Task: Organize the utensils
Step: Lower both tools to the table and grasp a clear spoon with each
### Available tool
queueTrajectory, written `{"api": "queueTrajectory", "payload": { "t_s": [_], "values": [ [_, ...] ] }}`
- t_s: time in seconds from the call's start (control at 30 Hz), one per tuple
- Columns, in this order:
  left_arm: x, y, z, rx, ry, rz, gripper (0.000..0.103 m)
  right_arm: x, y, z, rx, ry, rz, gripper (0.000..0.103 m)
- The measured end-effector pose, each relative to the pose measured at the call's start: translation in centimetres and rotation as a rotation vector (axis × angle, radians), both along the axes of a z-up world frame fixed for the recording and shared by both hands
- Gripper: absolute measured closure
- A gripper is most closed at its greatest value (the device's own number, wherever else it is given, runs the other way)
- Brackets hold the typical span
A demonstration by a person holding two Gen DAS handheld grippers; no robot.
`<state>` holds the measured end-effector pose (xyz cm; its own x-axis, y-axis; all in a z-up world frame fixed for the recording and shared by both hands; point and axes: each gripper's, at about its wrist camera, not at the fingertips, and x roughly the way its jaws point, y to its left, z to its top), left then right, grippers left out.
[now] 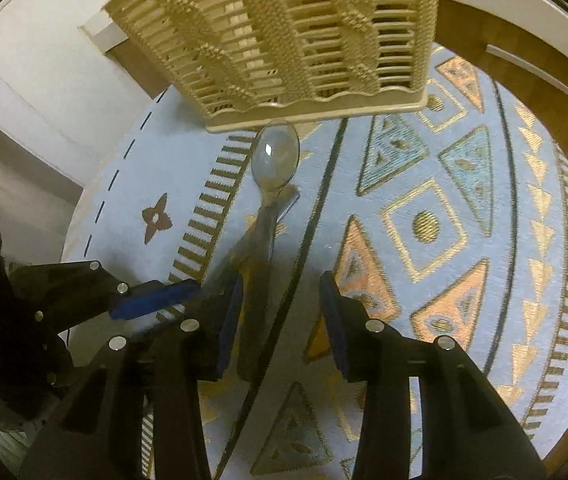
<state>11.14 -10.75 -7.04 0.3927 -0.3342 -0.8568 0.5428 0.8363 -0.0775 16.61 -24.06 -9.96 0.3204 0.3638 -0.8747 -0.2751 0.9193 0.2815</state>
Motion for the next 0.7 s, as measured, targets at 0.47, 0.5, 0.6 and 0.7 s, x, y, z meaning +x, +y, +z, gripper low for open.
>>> {"api": "queueTrajectory", "payload": {
  "t_s": [0.47, 0.5, 0.6, 0.7],
  "values": [
    [-0.3, 1.1, 0.5, -0.033, 0.026, 0.049, 0.092, 0.7, 5.6, -1.6, -0.131, -0.037, 0.036, 0.093],
    [-0.3, 1.2, 0.4, -0.027, 0.023, 0.061, 0.092, 0.7, 5.5, -1.6, -0.138, -0.038, 0.041, 0.093],
    [-0.4, 2.1, 0.5, -0.018, 0.015, 0.094, 0.092, 0.5, 4.5, -1.6, -0.147, -0.036, 0.018, 0.095],
    [-0.3, 3.6, 0.5, -0.024, 0.016, 0.163, 0.092, 0.7, 3.2, -1.7, -0.158, -0.036, -0.019, 0.095]
  ]
}}
